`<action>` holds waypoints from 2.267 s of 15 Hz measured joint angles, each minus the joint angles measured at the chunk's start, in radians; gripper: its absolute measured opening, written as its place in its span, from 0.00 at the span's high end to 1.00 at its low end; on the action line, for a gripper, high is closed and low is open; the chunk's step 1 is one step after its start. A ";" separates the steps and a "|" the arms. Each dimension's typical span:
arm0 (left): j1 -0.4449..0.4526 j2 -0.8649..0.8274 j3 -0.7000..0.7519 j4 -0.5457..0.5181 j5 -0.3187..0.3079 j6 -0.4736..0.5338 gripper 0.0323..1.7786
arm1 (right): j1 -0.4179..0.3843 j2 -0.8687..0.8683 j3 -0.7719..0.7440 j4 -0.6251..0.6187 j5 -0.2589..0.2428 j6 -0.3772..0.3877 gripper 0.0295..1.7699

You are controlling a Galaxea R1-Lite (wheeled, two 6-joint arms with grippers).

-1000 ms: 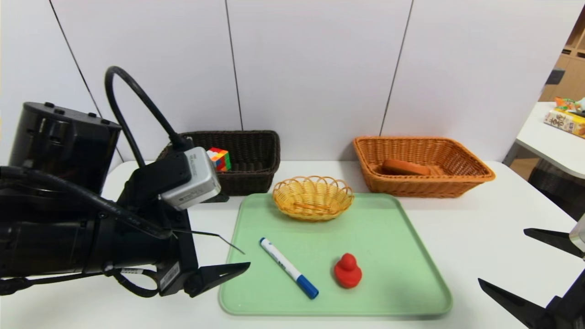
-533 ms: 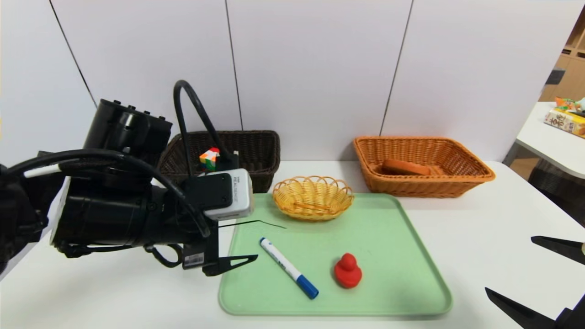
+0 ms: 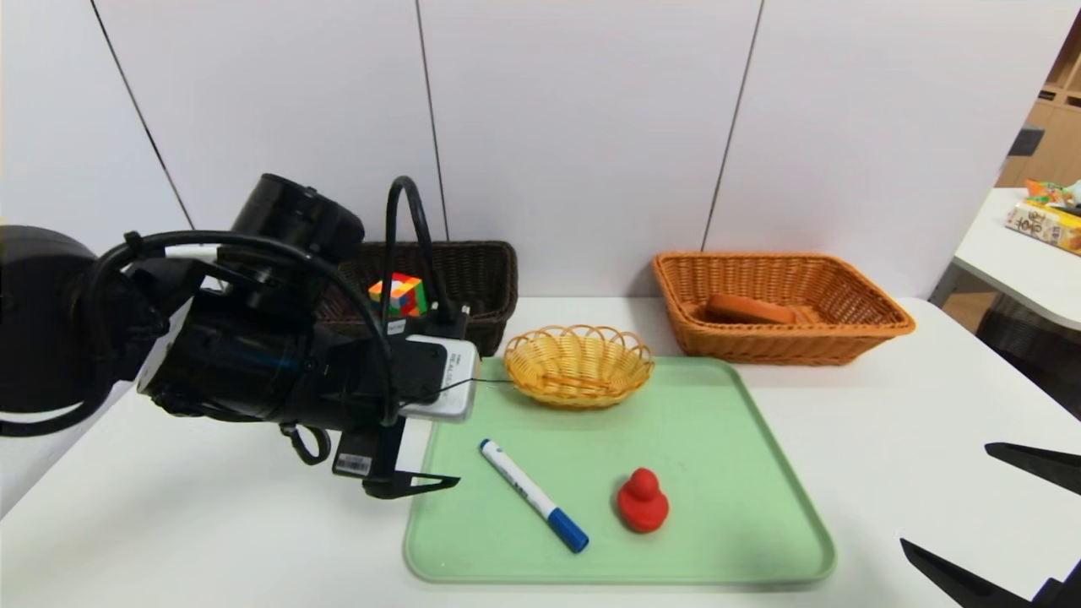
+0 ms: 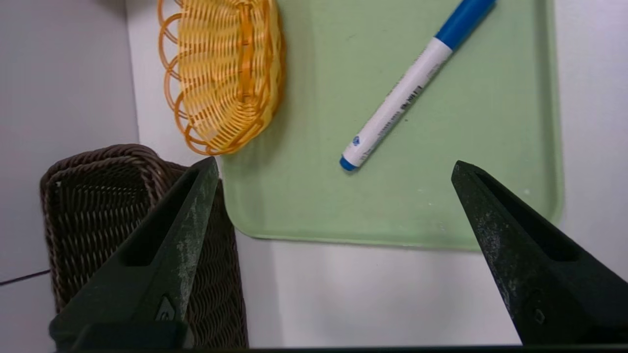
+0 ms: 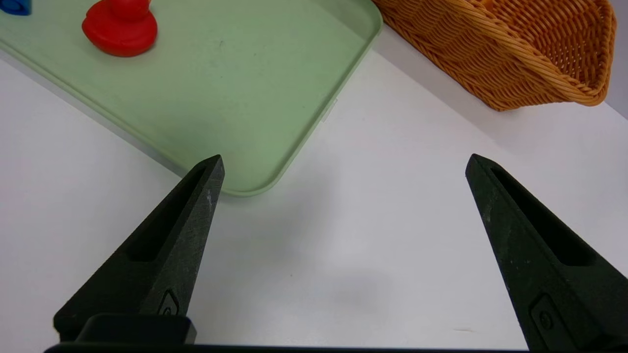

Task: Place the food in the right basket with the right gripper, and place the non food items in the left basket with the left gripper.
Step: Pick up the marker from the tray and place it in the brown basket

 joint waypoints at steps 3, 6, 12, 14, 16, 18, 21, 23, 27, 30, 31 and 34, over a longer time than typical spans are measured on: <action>0.001 0.033 -0.162 0.203 -0.010 0.026 0.05 | 0.001 -0.008 0.008 0.001 0.000 -0.001 0.04; -0.001 0.084 -0.392 0.470 -0.013 0.051 0.05 | 0.000 -0.019 0.020 0.001 0.000 -0.001 0.04; -0.058 0.225 -0.693 0.964 0.024 0.116 0.05 | 0.000 -0.041 0.038 0.003 0.005 -0.006 0.04; -0.081 0.262 -0.710 0.999 0.033 0.119 0.05 | 0.001 -0.041 0.040 0.002 0.007 -0.006 0.04; -0.100 0.302 -0.737 1.005 0.040 0.127 0.05 | 0.001 -0.041 0.039 0.002 0.009 -0.007 0.04; -0.114 0.346 -0.775 1.004 0.040 0.131 0.05 | 0.001 -0.041 0.039 0.002 0.009 -0.007 0.04; -0.121 0.415 -0.829 0.961 0.040 0.132 0.05 | 0.001 -0.038 0.047 0.002 0.010 -0.007 0.04; -0.123 0.452 -0.836 0.916 0.039 0.131 0.05 | 0.001 -0.030 0.049 -0.001 0.010 -0.006 0.04; -0.123 0.501 -0.839 0.866 0.035 0.130 0.05 | 0.001 -0.011 0.041 -0.009 0.010 -0.006 0.04; -0.123 0.525 -0.839 0.859 0.035 0.130 0.05 | 0.001 -0.003 0.036 -0.011 0.010 -0.006 0.04; -0.123 0.533 -0.839 0.858 0.035 0.129 0.05 | 0.001 -0.002 0.036 -0.011 0.010 -0.007 0.04; -0.124 0.549 -0.838 0.857 0.036 0.128 0.05 | 0.001 0.000 0.034 -0.014 0.010 -0.006 0.04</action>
